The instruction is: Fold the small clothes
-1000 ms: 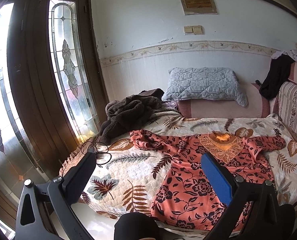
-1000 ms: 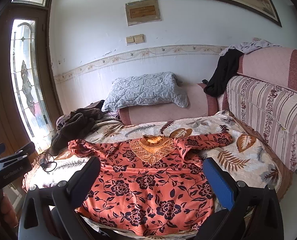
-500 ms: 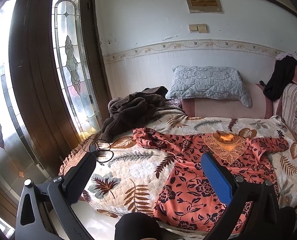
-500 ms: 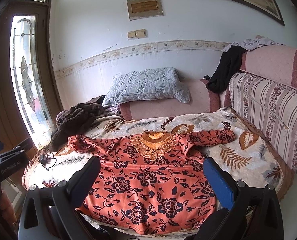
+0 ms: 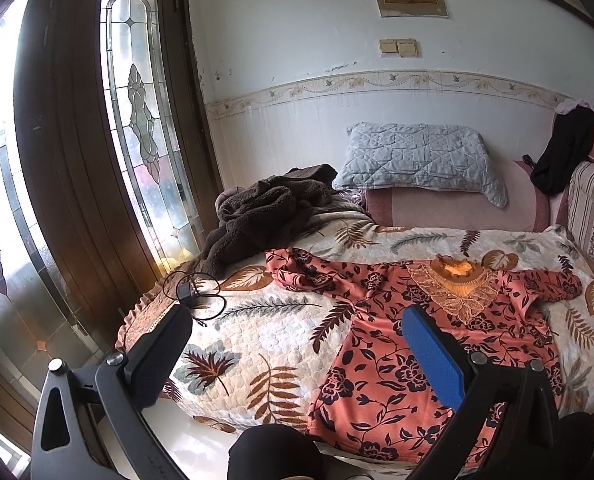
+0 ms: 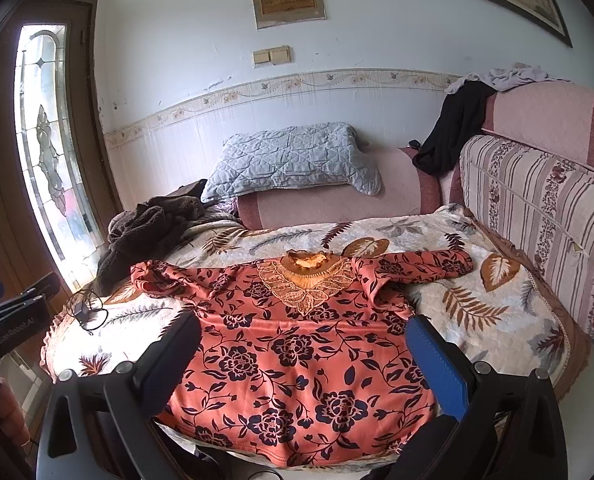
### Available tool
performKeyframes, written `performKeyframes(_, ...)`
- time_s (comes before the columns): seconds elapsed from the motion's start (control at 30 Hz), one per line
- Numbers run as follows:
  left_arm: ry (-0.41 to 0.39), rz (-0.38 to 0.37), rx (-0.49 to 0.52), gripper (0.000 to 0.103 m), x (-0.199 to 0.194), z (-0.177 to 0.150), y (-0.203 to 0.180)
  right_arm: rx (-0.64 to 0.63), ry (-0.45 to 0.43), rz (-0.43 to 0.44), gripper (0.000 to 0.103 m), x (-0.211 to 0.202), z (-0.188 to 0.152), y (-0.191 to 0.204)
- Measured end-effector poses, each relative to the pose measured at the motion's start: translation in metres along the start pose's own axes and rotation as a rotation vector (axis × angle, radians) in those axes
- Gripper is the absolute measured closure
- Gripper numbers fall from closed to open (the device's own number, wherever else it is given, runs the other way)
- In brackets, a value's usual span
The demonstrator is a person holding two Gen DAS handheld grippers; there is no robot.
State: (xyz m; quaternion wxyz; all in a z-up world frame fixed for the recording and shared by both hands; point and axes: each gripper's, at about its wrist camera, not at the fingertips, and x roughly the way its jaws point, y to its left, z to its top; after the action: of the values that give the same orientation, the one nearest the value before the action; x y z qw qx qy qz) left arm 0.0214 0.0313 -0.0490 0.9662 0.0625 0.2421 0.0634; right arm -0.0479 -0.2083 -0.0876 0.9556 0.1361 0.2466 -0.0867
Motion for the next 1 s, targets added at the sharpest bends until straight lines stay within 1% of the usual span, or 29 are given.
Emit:
performKeyframes(0.3,0.019,0.002,0.013,0.0,0.02,0.004,-0.008,-0.044,0.019,-0.051,0.0,0.028,0.004,-0.006)
performKeyframes(0.4,0.025,0.003,0.018,0.0,0.03,0.007,-0.014,-0.069,0.023,-0.076,0.0,0.042,0.005,-0.011)
performKeyframes(0.47,0.031,0.003,0.027,0.0,0.04,0.01,-0.02,-0.064,0.026,-0.079,0.0,0.053,0.008,-0.016)
performKeyframes(0.5,0.041,-0.003,0.031,0.0,0.048,0.011,-0.024,-0.056,0.029,-0.081,0.0,0.059,0.011,-0.02)
performKeyframes(0.57,0.079,-0.04,0.029,0.0,0.068,0.014,-0.033,-0.025,0.036,-0.074,0.0,0.076,0.017,-0.033)
performKeyframes(0.63,0.135,-0.088,0.028,0.0,0.097,0.015,-0.046,0.039,0.046,-0.051,0.0,0.099,0.023,-0.055)
performKeyframes(0.67,0.17,-0.129,0.028,0.0,0.115,0.014,-0.054,0.079,0.053,-0.036,0.0,0.114,0.027,-0.069)
performKeyframes(0.7,0.216,-0.164,0.034,0.0,0.136,0.013,-0.065,0.127,0.069,-0.014,0.0,0.129,0.029,-0.085)
performKeyframes(0.77,0.309,-0.208,0.051,0.0,0.181,0.008,-0.088,0.249,0.123,0.018,0.0,0.164,0.031,-0.129)
performKeyframes(0.8,0.349,-0.203,0.062,0.0,0.204,0.003,-0.101,0.319,0.147,0.047,0.0,0.183,0.031,-0.154)
performKeyframes(0.83,0.387,-0.182,0.07,0.0,0.227,-0.002,-0.114,0.387,0.161,0.054,0.0,0.201,0.03,-0.182)
performKeyframes(0.9,0.451,-0.148,0.081,0.0,0.271,-0.012,-0.137,0.545,0.165,0.034,0.0,0.231,0.025,-0.24)
performKeyframes(1.0,0.492,-0.125,0.082,0.0,0.323,-0.024,-0.16,0.796,0.155,0.063,0.0,0.275,0.016,-0.313)
